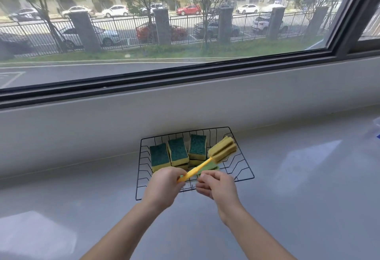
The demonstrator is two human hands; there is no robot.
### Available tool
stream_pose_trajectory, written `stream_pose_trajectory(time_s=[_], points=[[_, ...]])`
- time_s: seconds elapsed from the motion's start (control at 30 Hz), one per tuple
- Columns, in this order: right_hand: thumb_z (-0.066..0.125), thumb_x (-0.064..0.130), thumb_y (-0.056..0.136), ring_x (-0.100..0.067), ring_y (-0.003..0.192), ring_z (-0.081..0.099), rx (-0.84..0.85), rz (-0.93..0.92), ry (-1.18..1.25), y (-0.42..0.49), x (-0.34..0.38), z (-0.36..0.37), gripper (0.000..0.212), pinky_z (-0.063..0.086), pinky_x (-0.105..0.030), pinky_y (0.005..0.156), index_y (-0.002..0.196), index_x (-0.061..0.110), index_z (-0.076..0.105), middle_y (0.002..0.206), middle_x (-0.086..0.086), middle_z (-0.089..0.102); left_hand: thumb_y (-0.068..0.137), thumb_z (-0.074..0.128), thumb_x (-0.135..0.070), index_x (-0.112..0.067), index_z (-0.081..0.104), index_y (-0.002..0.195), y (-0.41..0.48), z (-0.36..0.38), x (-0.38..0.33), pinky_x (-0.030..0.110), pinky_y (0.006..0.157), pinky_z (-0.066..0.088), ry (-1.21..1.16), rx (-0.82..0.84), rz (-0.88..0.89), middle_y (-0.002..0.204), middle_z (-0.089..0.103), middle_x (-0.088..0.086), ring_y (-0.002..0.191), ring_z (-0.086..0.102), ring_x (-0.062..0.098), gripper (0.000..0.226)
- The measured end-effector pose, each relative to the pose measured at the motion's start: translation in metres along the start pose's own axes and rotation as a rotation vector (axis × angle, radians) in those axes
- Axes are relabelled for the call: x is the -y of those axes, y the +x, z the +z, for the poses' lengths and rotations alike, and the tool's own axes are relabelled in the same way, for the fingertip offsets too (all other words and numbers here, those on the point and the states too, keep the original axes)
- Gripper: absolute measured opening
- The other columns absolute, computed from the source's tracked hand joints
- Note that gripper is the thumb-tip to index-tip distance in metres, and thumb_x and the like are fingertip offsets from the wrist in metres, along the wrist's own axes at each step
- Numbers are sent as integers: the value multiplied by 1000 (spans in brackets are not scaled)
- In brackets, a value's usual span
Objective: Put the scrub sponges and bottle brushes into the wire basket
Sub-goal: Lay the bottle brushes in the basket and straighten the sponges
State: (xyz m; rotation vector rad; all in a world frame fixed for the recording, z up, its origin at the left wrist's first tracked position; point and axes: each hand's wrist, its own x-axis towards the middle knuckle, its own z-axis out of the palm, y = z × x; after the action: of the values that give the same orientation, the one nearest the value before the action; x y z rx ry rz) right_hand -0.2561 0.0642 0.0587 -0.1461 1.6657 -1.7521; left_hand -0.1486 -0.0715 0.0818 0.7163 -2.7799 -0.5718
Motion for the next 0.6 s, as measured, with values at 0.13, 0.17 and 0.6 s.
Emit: stream_pose_trajectory(time_s=[0.13,0.17,0.6], points=[[64,6,89,-22,71,73,-163,-87,-171,8,-2,-28,10,64,-41,77,86,11,71,78,-10,76,88,68,-21,-28,71,99,6,0,33,25,68,44,90,-24,-78,91,69,-9,82,57,16,14],[64,7,88,-24,73,73,-209,-103,-220,12,-2,-36,10,61,-44,80,85,14,70,78,-8,75,87,68,-20,-28,71,100,8,2,40,25,68,42,121,-15,-88,94,70,-9,84,58,17,16],[64,4,88,-14,84,62,-175,-382,-869,50,-15,-63,15,50,-28,75,90,17,72,89,4,66,88,67,-19,-32,66,106,37,40,73,32,77,53,269,201,-102,101,68,-6,94,61,20,22]])
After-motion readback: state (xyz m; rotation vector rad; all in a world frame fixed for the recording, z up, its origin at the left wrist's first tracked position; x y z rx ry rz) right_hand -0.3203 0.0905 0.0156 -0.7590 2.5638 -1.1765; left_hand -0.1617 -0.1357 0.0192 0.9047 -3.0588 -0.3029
